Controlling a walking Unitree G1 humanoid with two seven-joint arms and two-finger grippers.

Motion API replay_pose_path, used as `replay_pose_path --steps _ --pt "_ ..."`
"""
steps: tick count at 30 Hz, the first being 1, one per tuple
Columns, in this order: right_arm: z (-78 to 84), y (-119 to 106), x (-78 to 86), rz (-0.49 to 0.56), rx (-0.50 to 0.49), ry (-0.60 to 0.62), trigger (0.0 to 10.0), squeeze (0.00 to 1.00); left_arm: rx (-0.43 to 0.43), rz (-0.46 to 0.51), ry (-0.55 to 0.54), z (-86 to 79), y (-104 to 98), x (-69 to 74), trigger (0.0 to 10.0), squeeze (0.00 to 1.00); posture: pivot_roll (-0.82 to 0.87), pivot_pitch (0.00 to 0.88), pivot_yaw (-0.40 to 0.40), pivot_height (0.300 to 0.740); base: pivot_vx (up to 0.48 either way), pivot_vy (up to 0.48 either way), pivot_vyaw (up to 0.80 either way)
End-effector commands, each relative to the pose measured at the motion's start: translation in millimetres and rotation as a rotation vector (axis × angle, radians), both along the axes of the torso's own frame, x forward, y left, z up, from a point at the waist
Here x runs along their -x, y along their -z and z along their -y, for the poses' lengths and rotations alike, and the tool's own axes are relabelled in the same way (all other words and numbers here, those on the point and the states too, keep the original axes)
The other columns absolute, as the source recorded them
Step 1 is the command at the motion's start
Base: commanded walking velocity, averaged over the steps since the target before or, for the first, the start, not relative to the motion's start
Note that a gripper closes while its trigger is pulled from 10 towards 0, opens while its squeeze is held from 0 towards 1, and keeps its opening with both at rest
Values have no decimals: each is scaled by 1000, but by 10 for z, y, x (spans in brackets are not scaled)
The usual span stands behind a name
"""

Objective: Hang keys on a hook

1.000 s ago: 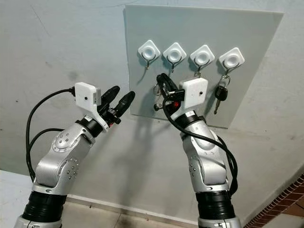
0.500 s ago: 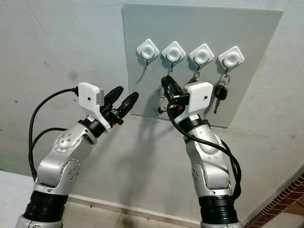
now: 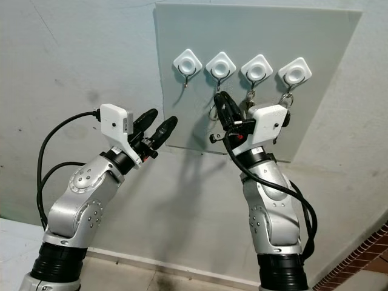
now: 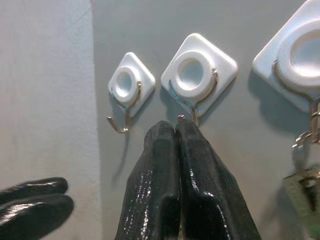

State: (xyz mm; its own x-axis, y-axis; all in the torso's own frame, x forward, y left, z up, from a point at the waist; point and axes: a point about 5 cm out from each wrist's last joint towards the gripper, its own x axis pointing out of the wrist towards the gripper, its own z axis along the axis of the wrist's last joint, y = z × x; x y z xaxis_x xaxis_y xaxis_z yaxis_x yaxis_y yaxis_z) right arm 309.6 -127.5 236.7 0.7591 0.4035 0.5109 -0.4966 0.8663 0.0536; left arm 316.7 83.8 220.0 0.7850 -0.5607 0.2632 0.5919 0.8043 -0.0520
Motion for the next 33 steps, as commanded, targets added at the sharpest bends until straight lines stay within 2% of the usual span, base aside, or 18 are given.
replay_pose_path --steps 1,16,19,23,33 --pt "-45 -100 51 27 -36 -62 10000 0 -7 17 9 10 -51 -13 10000 0 104 0 29 740 0 0 0" --pt "72 -186 69 8 -252 -147 10000 0 -3 32 27 32 -79 8 10000 0 105 0 25 740 0 0 0" --pt "67 -182 74 -11 -264 -166 10000 0 -1 38 42 49 -95 22 10000 0 105 0 25 740 0 0 0" --pt "34 -177 120 -30 -288 -253 10000 0 -8 46 62 75 -106 52 10000 0 106 0 28 740 0 0 0" --pt "12 -146 151 -62 -281 -303 10000 0 -9 50 72 84 -120 59 10000 0 107 0 28 740 0 0 0"
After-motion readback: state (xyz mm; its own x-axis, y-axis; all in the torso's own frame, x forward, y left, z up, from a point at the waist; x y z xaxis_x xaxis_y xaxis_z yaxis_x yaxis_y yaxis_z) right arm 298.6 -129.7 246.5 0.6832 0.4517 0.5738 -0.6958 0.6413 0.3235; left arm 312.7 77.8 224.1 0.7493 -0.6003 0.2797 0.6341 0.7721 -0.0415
